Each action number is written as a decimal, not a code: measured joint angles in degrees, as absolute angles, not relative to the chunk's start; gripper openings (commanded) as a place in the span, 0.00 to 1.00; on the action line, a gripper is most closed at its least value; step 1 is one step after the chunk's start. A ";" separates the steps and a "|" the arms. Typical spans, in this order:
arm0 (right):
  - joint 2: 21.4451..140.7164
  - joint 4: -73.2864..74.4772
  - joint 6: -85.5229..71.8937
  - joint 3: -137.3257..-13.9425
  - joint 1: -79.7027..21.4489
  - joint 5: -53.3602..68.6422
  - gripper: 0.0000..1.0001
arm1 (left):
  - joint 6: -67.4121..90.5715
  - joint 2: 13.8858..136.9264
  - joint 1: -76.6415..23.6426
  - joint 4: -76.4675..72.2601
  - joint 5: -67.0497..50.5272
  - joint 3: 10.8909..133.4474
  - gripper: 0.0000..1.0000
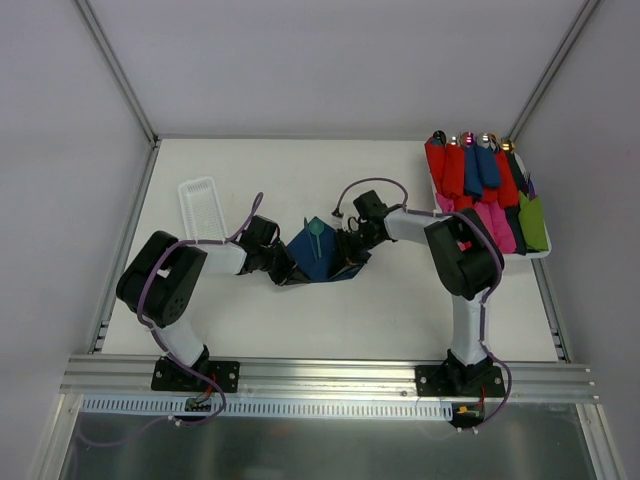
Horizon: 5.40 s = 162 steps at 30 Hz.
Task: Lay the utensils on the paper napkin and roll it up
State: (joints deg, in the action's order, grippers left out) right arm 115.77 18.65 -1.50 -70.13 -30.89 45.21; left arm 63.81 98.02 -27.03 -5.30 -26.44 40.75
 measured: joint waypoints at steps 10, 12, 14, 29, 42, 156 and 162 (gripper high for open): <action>117.73 19.51 -1.93 -70.72 -28.77 45.45 0.19 | 63.90 98.02 -27.03 -5.85 -26.52 40.42 0.01; 117.82 19.70 -2.02 -70.74 -28.51 45.54 0.19 | 63.83 97.95 -27.03 -5.98 -26.55 40.34 0.07; 117.93 20.01 -2.09 -70.85 -28.32 45.58 0.19 | 63.70 97.65 -27.03 -6.28 -26.48 40.01 0.17; 118.83 21.89 -2.13 -72.14 -28.18 45.47 0.18 | 62.43 91.77 -25.98 -7.53 -23.46 34.26 0.09; 118.89 23.40 -2.13 -72.88 -28.14 44.47 0.17 | 58.57 83.05 -23.16 -5.17 -23.09 29.04 0.15; 119.63 26.79 5.63 -78.15 -31.62 43.00 0.19 | 53.15 97.08 -27.27 -1.91 -29.34 41.28 0.00; 117.89 20.51 3.09 -75.44 -31.57 49.28 0.20 | 53.15 97.08 -27.27 -1.87 -29.34 41.28 0.00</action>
